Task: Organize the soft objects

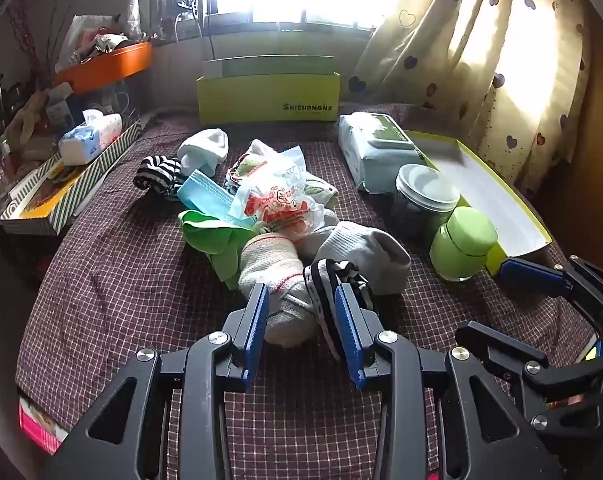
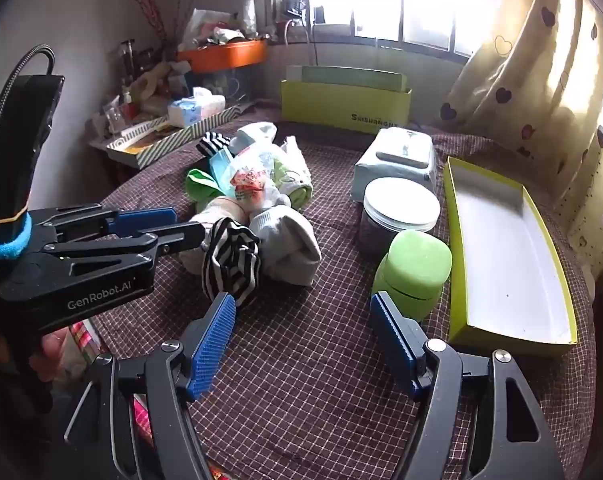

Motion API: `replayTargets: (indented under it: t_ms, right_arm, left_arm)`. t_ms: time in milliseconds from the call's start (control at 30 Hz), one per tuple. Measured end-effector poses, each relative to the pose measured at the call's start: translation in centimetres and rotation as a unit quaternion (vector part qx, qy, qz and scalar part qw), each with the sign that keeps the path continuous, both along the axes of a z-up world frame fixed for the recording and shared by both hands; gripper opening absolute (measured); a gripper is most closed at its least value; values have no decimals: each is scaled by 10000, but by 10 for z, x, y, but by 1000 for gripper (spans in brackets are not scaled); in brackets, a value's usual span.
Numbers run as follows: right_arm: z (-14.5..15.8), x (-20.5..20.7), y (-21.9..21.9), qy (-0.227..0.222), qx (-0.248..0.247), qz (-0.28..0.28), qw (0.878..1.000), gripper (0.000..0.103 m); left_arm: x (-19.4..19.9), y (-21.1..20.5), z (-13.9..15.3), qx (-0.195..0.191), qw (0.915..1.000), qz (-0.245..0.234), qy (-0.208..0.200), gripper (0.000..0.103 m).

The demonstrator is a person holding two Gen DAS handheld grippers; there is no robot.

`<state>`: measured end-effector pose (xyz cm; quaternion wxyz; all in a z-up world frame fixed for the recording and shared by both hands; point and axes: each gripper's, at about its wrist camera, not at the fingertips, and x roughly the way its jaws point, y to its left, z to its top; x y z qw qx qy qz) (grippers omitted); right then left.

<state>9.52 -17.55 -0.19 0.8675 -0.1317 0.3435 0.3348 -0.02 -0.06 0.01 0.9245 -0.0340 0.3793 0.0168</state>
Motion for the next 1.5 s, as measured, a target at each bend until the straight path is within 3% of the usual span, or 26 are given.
replayTargets:
  t_ms: [1033,1500]
  right_arm:
    - [-3,1,1,14,89,57,9999,70]
    - [-1,1,-2,59,223,119,9997,70]
  left_arm:
    - [2,10,-14,-115,9996,70,232,36]
    - [0,10,-9,-223,9997,48,121,36]
